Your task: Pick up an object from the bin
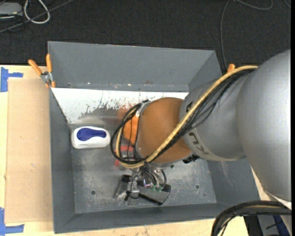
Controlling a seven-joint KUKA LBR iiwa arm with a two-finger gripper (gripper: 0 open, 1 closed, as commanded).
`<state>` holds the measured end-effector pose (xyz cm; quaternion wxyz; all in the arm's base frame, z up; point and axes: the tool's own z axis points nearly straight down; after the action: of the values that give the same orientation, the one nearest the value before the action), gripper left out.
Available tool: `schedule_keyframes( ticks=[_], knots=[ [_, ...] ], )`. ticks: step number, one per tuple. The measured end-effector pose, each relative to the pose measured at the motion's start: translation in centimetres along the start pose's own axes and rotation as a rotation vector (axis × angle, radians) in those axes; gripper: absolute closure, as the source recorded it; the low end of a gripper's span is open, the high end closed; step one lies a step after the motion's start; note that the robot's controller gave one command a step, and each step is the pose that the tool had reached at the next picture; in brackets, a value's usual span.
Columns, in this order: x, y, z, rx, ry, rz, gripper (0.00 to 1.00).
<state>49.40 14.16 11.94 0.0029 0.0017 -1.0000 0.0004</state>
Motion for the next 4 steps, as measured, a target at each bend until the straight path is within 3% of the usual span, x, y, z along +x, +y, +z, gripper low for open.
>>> schedule_keyframes(
  ticks=[1, 2, 3, 4],
  knots=[
    [0.0, -0.6, 1.4, 0.001, 0.001, 0.231, 0.00],
    [-0.3, -2.1, 2.8, 0.001, 0.003, -0.057, 0.00],
    [0.0, -2.4, 2.9, 0.002, 0.004, -0.250, 0.00],
    [-0.3, -4.8, 3.9, 0.000, 0.006, -0.442, 0.00]
  ],
)
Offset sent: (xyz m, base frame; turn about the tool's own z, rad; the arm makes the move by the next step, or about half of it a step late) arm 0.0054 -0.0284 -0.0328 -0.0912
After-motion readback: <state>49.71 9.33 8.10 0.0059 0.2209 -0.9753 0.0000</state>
